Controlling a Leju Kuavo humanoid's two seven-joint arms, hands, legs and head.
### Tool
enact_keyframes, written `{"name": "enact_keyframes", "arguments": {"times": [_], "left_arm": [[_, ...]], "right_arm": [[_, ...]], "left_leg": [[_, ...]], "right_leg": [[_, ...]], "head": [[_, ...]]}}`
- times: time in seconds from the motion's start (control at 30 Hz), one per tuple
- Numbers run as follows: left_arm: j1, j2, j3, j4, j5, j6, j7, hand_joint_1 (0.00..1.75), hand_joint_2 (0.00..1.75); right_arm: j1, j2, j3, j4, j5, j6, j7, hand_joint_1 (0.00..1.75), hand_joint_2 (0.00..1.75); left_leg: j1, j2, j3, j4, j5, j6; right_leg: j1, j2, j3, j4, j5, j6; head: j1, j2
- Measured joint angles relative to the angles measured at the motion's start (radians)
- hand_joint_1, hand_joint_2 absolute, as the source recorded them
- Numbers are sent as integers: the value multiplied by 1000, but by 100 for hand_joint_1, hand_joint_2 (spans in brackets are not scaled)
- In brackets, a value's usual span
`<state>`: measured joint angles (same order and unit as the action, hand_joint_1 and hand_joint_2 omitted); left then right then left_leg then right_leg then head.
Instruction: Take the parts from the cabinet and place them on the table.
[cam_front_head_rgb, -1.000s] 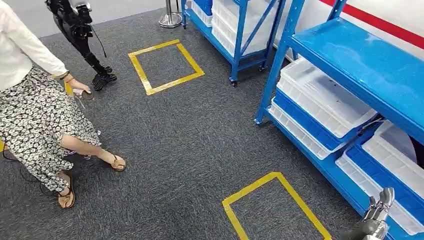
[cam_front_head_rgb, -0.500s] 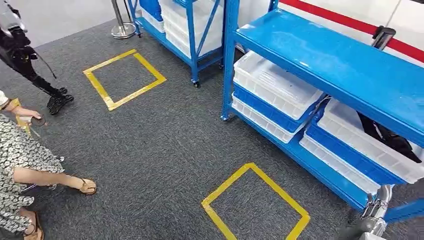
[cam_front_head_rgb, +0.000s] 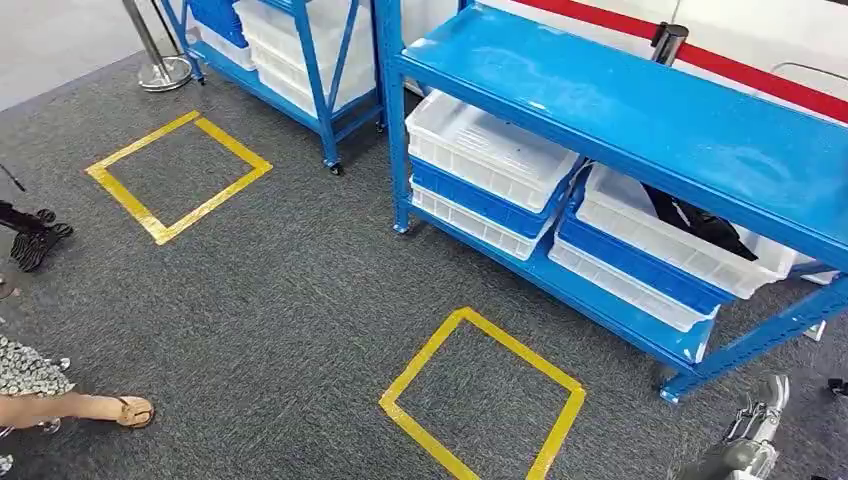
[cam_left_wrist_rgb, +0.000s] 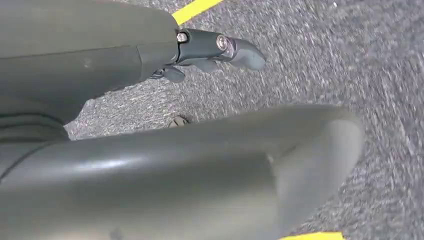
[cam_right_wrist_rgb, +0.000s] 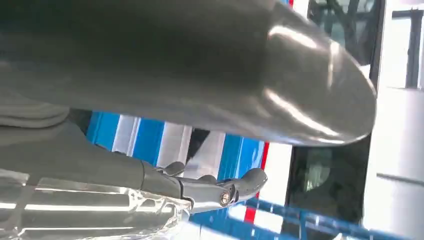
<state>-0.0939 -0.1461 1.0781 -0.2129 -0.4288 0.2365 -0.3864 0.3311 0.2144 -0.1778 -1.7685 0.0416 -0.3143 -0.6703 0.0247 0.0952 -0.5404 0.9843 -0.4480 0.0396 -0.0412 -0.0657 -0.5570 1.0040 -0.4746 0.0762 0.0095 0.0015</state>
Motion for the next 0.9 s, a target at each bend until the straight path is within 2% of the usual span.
{"name": "enact_keyframes", "arguments": {"times": [0.03, 0.07, 0.1, 0.17, 0.2, 0.23, 0.27, 0.3, 0.33, 0.37, 0.4, 0.43, 0.47, 0.5, 0.53, 0.57, 0.6, 0.67, 0.7, 0.73, 0.77, 0.8, 0.83, 0.87, 0.9], "left_arm": [[1, 2, 0, 0, -1, 0, 0, 0, 0], [2, 1, 0, 0, -2, 0, 0, 0, 0], [0, 2, 0, 0, -3, 0, 0, 0, 0], [-2, 2, 0, 0, -3, 0, 0, 0, 0], [-3, 1, 0, 0, -5, 0, 0, 0, 0], [-4, 2, 0, 0, -5, 0, 0, 0, 0], [-2, 3, 0, 0, -5, -1, 0, 0, 0], [-1, 3, 0, 0, -6, -1, 0, 0, 0], [1, 3, 0, 0, -6, -1, 0, 0, 0], [1, 2, 0, 0, -6, -1, 0, 0, 0], [2, 2, 0, 0, -6, -1, 0, 0, 0], [2, 2, 0, 0, -6, 0, 0, 0, 0], [2, 2, 0, 0, -6, 0, 0, 0, 0], [1, 3, 0, 0, -6, 0, 0, 0, 0], [2, 8, 0, 0, -6, 0, 0, 0, 0], [3, 13, 0, 0, -6, 0, 0, 0, 0], [2, 10, 0, 0, -7, 0, 0, 0, 0], [0, 11, 0, 0, -7, 0, 0, 0, 0], [0, 10, 0, 0, -7, 0, 0, 0, 0], [-2, 8, 0, 0, -8, -1, 0, 0, 0], [-1, 7, 0, -1, -7, -2, -1, 0, 0], [0, 7, 0, 0, -8, -3, -2, 0, 0], [1, 6, 0, 0, -8, -6, -3, 0, 0], [1, 6, 0, 0, -9, -6, -3, 0, 0], [1, 6, 0, 0, -9, -7, -3, 0, 0]], "right_arm": [[-4, 1, -1, 0, 0, 0, 0, 0, 0], [-4, 5, -1, -1, 0, 1, 3, 0, 0], [-2, 5, -2, -4, 0, 3, 3, 0, 0], [-2, 6, -7, -4, 0, 4, 3, 0, 0], [-1, 6, -9, -8, 0, 8, 3, 0, 0], [1, 9, -10, -10, 1, 11, 3, 0, 0], [-2, 10, -11, -11, 1, 13, 3, 0, 0], [-3, 13, -11, -11, 2, 17, 3, 0, 0], [-2, 14, -11, -11, 3, 18, 3, 0, 0], [-1, 15, -11, -11, 3, 18, 3, 0, 0], [0, 15, -12, -11, 3, 18, 3, 0, 0], [0, 15, -13, -11, 3, 18, 3, 0, 0], [0, 15, -13, -11, 3, 18, 3, 0, 0], [-1, 15, -13, -11, 3, 18, 3, 0, 0], [0, 17, -13, -11, 3, 18, 3, 0, 0], [-3, 18, -13, -11, 3, 18, 4, 0, 0], [-2, 18, -13, -11, 3, 18, 4, 0, 0], [1, 19, -13, -11, 3, 18, 4, 0, 0], [1, 19, -14, -13, 3, 18, 4, 0, 0], [4, 19, -18, -14, 4, 18, 4, 0, 0], [-1, 19, -21, -17, 5, 18, 3, 0, 0], [-4, 19, -22, -17, 5, 18, 3, 0, 0], [-3, 19, -23, -17, 5, 18, 3, 0, 0], [-2, 19, -26, -17, 5, 18, 3, 0, 0], [-1, 19, -27, -16, 5, 18, 3, 0, 0]], "left_leg": [[-9, 9, 1, 4, -6, -10], [-9, 21, 7, 5, -13, -20], [-12, 30, 13, 4, -15, -26], [-6, 55, 25, 0, -19, -36], [2, 48, 24, 7, -27, -46], [6, -17, 13, 43, -60, -51], [6, -64, -21, 126, -114, -49], [5, -82, -56, 204, -156, -48], [5, -93, -103, 304, -197, -47], [5, -96, -127, 351, -206, -44], [5, -96, -132, 352, -188, -40], [5, -96, -116, 306, -150, -34], [4, -104, -78, 216, -93, -26], [3, -128, -39, 122, -43, -15], [2, -187, -15, 57, -14, 0], [-1, -207, -10, 32, -16, 10], [-6, -186, -10, 33, -17, 8], [-13, -167, -10, 29, -14, 13], [-7, -149, -2, 3, -2, 18], [-4, -135, 7, -13, 9, 16], [-3, -123, 7, -20, 13, 24], [-6, -107, 6, -20, 13, 24], [-8, -90, 4, -20, 13, 24], [-10, -74, 2, -20, 12, 24], [-10, -60, 1, -20, 12, 23]], "right_leg": [[7, -51, 15, -33, 7, -10], [15, -37, 17, -33, 13, -20], [13, -22, 10, -31, 13, -31], [17, 4, 7, -29, 12, -44], [-2, 22, 20, -32, 19, -57], [-2, 34, 19, -31, 23, -63], [1, 48, 16, -31, 27, -72], [5, 59, 14, -31, 28, -78], [11, 77, 13, -30, 28, -79], [15, 92, 13, -30, 29, -79], [18, 109, 16, -30, 28, -79], [21, 125, 19, -29, 28, -79], [23, 142, 23, -29, 28, -79], [27, 158, 26, -30, 28, -79], [20, 167, 23, -30, 28, -79], [39, 178, 17, -23, 29, -75], [28, 187, 10, -25, 29, -74], [22, 211, 2, -32, 39, -59], [36, 224, -9, -35, 42, -51], [32, 164, -20, -10, 32, -54], [36, 116, -42, 39, 3, -60], [32, 91, -86, 114, -33, -63], [30, 81, -128, 196, -66, -64], [24, 78, -161, 262, -86, -59], [21, 76, -169, 281, -85, -50]], "head": [[6, 0], [3, 0], [-4, 0], [-3, 0], [-4, 0], [-7, 0], [-7, 0], [-9, 0], [-9, 0], [-9, 0], [-9, 0], [-9, 0], [-9, 0], [-10, 0], [-8, 0], [-6, 0], [-10, 0], [-13, 0], [-12, 0], [-10, 0], [-2, 0], [2, 0], [2, 0], [1, 0], [2, 0]]}}
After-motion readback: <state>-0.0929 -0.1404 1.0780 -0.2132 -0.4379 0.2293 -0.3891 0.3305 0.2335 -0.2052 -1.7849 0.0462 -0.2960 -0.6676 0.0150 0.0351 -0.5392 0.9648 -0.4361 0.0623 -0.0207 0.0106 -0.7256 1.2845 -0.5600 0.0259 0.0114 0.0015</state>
